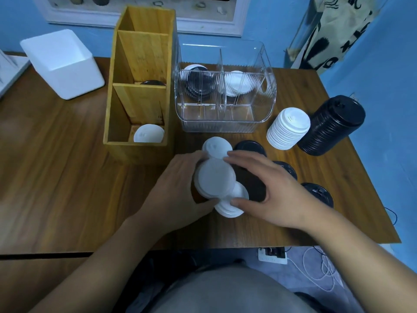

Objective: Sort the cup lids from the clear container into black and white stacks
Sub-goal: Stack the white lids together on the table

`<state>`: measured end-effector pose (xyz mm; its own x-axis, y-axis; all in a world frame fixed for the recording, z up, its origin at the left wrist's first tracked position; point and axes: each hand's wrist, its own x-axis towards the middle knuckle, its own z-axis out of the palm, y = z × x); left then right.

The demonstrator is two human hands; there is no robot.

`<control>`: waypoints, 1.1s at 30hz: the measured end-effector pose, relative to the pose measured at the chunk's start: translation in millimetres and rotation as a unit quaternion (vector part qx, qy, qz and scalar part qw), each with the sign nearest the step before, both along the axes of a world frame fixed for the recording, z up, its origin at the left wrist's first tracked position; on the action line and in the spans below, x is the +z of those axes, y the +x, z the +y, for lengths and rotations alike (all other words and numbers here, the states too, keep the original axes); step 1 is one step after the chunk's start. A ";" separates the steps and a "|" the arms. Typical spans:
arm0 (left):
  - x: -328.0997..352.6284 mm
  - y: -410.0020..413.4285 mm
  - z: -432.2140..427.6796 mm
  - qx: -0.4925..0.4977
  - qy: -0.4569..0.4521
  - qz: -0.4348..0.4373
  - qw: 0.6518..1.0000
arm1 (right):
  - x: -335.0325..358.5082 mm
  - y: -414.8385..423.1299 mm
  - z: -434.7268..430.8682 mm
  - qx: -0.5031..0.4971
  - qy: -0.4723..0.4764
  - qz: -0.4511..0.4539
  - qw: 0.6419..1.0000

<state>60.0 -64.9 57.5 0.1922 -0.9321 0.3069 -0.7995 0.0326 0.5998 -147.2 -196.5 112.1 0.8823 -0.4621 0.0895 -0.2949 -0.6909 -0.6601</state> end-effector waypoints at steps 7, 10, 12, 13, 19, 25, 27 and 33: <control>-8.1 -45.6 -19.7 0.036 -0.112 -0.060 0.991 | -4.5 7.2 25.2 -0.152 -0.024 0.043 0.987; -12.3 -55.2 -21.3 0.060 -0.106 -0.057 0.991 | -11.8 8.7 19.4 -0.179 0.012 0.033 0.983; -15.6 -53.7 -18.0 0.064 -0.089 -0.032 0.993 | -12.3 3.6 10.2 -0.167 0.024 0.031 0.985; -18.3 -51.3 -14.5 0.061 -0.062 -0.014 0.996 | -11.9 -1.5 3.9 -0.152 0.019 0.037 0.988; -46.6 -46.2 2.4 0.007 0.052 0.003 0.999 | -14.2 -30.1 -24.4 0.029 0.001 0.113 0.993; -52.6 -40.8 -1.4 -0.026 0.067 0.022 0.997 | -38.1 -24.0 -19.3 0.132 -0.017 0.125 0.983; -53.5 -40.6 -1.9 -0.030 0.064 0.021 0.997 | -40.1 -23.4 -14.6 0.124 -0.015 0.114 0.986; -56.3 -41.3 -1.3 -0.024 0.062 0.017 0.998 | -42.9 -18.9 -6.8 0.065 -0.004 0.097 0.993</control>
<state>18.6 -66.2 1.2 0.1541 -0.9712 0.1817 -0.7773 -0.0056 0.6291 -166.1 -203.3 69.2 0.9355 -0.3431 -0.0847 -0.3240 -0.7369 -0.5933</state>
